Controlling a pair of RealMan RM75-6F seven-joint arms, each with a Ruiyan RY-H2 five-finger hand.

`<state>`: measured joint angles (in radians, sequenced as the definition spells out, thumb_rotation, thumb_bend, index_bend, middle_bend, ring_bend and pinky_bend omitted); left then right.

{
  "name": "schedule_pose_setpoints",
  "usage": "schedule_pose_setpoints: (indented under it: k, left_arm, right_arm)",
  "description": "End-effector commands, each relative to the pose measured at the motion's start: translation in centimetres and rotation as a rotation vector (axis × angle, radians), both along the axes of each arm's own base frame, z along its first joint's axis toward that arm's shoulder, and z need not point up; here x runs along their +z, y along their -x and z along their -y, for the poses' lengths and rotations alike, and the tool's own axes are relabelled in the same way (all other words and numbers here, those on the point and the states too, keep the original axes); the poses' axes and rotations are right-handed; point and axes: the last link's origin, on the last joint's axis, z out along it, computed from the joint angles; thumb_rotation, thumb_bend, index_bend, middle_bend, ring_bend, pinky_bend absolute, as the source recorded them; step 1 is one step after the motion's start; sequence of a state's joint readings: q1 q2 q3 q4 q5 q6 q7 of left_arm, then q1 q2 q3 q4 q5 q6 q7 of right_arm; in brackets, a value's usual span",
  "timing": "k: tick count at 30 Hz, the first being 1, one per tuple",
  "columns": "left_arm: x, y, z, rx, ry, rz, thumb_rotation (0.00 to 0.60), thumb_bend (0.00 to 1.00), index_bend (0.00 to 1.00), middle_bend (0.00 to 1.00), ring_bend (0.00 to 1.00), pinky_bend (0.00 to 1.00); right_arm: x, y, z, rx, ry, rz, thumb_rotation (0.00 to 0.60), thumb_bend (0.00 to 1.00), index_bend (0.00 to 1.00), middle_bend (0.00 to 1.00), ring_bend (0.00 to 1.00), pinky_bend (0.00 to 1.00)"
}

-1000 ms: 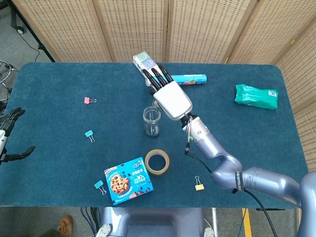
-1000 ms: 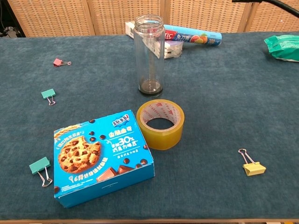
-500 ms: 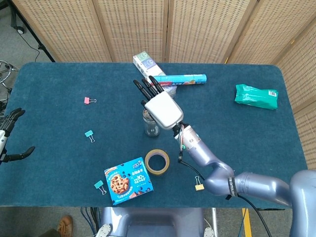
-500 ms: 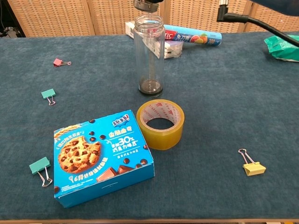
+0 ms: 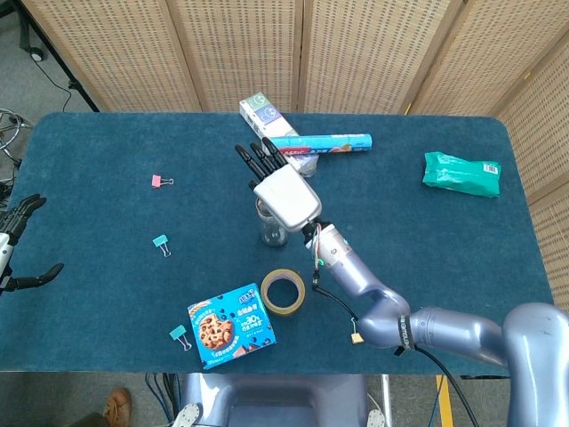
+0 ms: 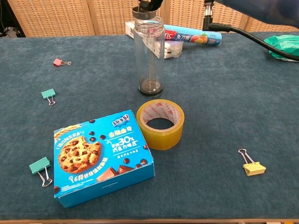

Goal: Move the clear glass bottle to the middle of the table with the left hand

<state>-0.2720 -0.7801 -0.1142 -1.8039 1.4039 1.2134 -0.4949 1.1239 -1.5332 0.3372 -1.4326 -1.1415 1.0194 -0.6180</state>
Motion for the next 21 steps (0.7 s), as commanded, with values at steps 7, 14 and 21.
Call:
schedule_pose_setpoints:
  k: [7, 14, 21]
  left_arm:
    - [0.14, 0.14, -0.03, 0.002, 0.004, 0.004, 0.6, 0.26, 0.0, 0.0, 0.0, 0.0]
    - [0.21, 0.15, 0.05, 0.001, 0.004, 0.007, 0.6, 0.26, 0.0, 0.0, 0.0, 0.0]
    - [0.22, 0.15, 0.05, 0.001, 0.006, 0.01, 0.6, 0.25, 0.0, 0.0, 0.0, 0.0]
  right_arm:
    - [-0.4, 0.06, 0.38, 0.003, 0.019, -0.028, 0.6, 0.47, 0.64, 0.0, 0.0, 0.0]
    - [-0.61, 0.23, 0.43, 0.006, 0.025, -0.048, 0.6, 0.47, 0.64, 0.0, 0.0, 0.0]
    - [-0.74, 0.2, 0.29, 0.014, 0.023, -0.052, 0.6, 0.47, 0.64, 0.0, 0.0, 0.0]
